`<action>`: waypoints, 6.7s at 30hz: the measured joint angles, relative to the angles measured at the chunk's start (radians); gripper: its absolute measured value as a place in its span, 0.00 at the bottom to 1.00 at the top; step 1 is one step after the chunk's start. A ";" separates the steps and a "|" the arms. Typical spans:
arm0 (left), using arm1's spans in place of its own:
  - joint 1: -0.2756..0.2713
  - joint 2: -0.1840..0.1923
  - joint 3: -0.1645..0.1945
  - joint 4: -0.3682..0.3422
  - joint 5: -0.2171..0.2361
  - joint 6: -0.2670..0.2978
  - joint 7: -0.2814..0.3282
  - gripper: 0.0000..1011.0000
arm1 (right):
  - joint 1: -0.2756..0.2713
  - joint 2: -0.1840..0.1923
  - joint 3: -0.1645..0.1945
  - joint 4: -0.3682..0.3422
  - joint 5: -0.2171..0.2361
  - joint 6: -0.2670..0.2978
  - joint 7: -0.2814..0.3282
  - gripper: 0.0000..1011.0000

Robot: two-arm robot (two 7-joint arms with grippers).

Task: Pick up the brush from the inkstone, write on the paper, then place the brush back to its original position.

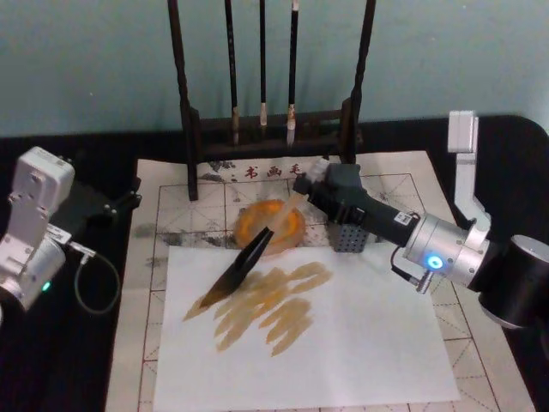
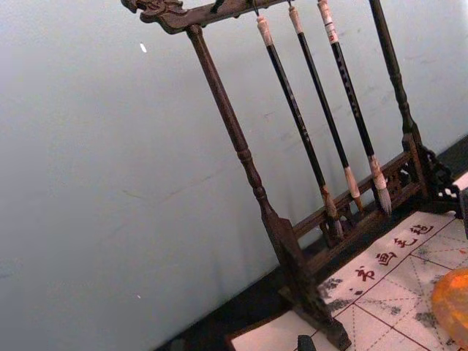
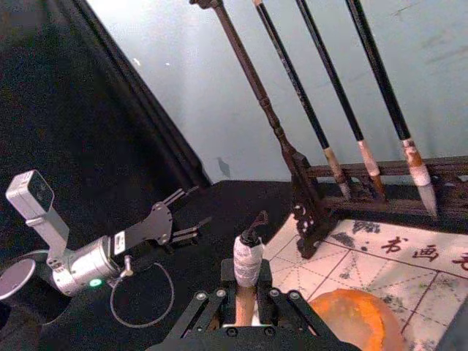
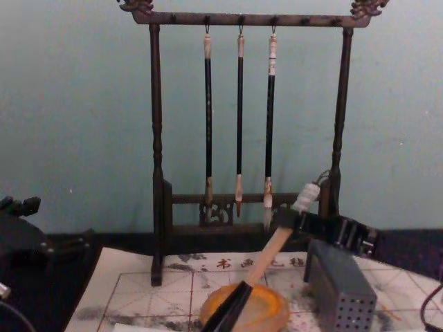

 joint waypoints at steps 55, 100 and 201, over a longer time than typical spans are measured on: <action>0.000 0.000 0.000 0.000 0.000 0.000 0.000 0.99 | -0.025 -0.014 0.058 -0.003 0.102 -0.020 -0.024 0.17; 0.000 0.000 0.000 0.000 0.000 0.000 0.000 0.99 | -0.094 -0.066 0.177 -0.031 0.073 -0.089 -0.269 0.17; 0.000 0.000 0.000 0.000 0.000 0.000 0.000 0.99 | -0.100 -0.071 0.209 0.032 0.183 0.005 -0.292 0.73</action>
